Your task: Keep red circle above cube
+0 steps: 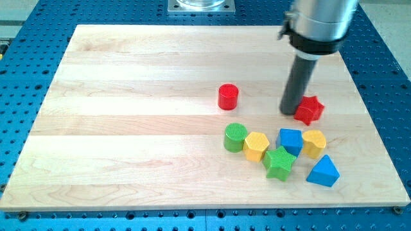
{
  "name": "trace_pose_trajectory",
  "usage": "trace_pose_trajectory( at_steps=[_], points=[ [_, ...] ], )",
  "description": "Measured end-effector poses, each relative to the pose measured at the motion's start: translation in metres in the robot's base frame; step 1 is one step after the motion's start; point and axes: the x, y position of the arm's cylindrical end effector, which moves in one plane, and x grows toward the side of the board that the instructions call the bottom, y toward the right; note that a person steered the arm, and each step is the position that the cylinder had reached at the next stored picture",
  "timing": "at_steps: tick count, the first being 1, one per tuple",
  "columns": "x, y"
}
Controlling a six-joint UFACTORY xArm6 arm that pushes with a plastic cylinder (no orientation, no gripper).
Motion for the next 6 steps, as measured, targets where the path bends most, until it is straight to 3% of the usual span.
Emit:
trace_pose_trajectory(
  at_steps=[1,3,4,5,6],
  points=[
    [0.030,-0.018],
    [-0.010,0.065],
    [0.011,0.007],
    [0.015,-0.104],
    [-0.008,-0.167]
  ],
)
